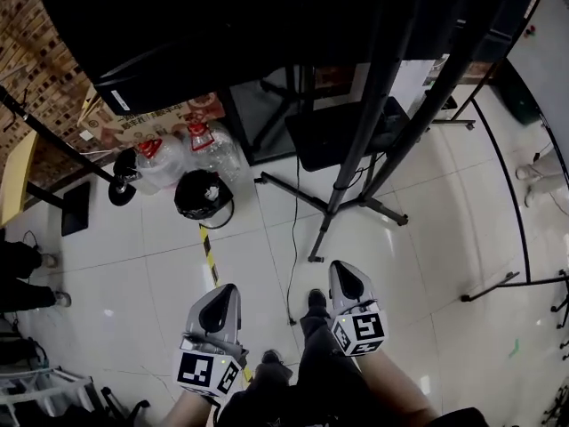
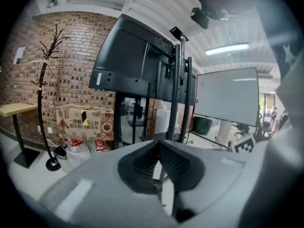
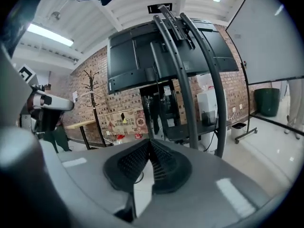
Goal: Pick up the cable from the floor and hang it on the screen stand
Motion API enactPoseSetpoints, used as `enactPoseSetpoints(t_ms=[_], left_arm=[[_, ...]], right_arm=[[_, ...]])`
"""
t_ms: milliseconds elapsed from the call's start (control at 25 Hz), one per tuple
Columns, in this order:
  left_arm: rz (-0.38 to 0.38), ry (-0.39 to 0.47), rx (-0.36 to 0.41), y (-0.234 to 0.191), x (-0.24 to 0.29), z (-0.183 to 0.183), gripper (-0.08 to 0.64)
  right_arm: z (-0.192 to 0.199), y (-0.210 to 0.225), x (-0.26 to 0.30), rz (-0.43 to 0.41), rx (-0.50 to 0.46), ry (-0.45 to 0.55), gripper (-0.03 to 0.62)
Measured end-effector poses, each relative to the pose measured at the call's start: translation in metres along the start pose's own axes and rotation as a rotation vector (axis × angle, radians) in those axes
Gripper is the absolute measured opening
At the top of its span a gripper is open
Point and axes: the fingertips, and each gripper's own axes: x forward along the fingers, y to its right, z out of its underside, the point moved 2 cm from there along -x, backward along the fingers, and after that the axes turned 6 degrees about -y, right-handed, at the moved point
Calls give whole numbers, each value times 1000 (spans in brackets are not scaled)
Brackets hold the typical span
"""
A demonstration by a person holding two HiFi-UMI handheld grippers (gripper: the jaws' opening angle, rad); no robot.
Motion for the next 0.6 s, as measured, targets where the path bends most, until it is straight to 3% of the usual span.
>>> enactPoseSetpoints(t_ms=[160, 440, 600], left_arm=[[-47, -47, 11, -5, 37, 9, 6], [-130, -71, -38, -43, 90, 51, 5], [-124, -66, -19, -69, 118, 80, 6]], right_arm=[[25, 33, 36, -20, -23, -66, 8], [110, 64, 105, -54, -59, -246, 11], [162, 71, 144, -19, -25, -330, 69]])
